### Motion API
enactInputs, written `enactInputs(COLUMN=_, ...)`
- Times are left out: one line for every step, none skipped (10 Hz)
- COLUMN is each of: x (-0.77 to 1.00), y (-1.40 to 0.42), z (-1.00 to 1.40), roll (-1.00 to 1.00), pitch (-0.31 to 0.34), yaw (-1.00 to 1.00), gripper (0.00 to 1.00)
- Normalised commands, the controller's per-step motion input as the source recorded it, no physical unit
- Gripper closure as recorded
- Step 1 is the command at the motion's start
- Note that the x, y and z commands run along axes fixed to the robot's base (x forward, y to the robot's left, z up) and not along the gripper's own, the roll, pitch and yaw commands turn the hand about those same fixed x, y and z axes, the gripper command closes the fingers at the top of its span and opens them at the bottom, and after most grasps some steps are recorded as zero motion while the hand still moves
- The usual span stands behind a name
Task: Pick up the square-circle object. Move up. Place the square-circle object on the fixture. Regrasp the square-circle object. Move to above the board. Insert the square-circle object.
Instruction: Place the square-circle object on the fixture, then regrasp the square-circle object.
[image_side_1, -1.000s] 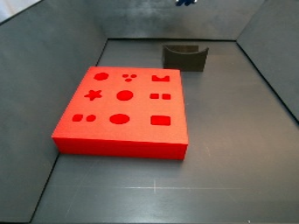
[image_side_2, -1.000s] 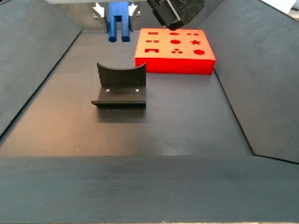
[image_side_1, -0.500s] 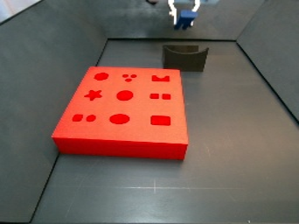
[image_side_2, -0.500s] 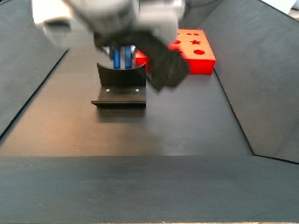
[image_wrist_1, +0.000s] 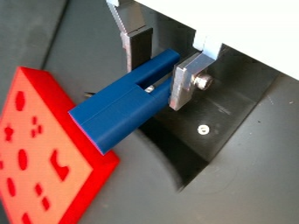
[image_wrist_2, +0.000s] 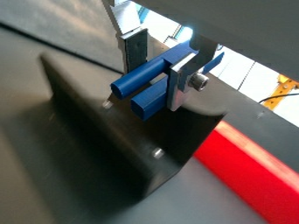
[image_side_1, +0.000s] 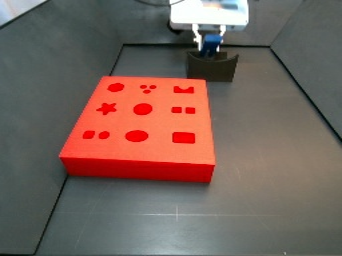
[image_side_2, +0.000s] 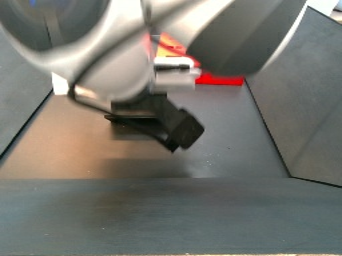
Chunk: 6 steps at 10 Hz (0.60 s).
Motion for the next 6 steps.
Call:
enactInputs(x=0.16, y=0.10, z=-0.86, roll=-0.17, pitch=-0.017, yaw=-0.07, gripper=1.00)
enactInputs(x=0.14, y=0.09, z=-0.70, roll=-0.15, pitch=-0.008, yaw=-0.06, gripper=1.00)
enactInputs(x=0.11, y=0.07, z=-0.54, roll=-0.14, pitch=-0.005, yaw=-0.05, gripper=1.00)
enactInputs(x=0.09, y=0.07, z=-0.46, roll=-0.12, pitch=0.000, yaw=-0.04, gripper=1.00)
enactInputs(x=0.00, y=0.00, z=0.00, roll=0.00, pitch=0.000, yaw=0.00, gripper=0.00)
enactInputs(x=0.00, y=0.00, z=1.00, roll=0.02, pitch=-0.004, yaw=-0.07, gripper=0.00)
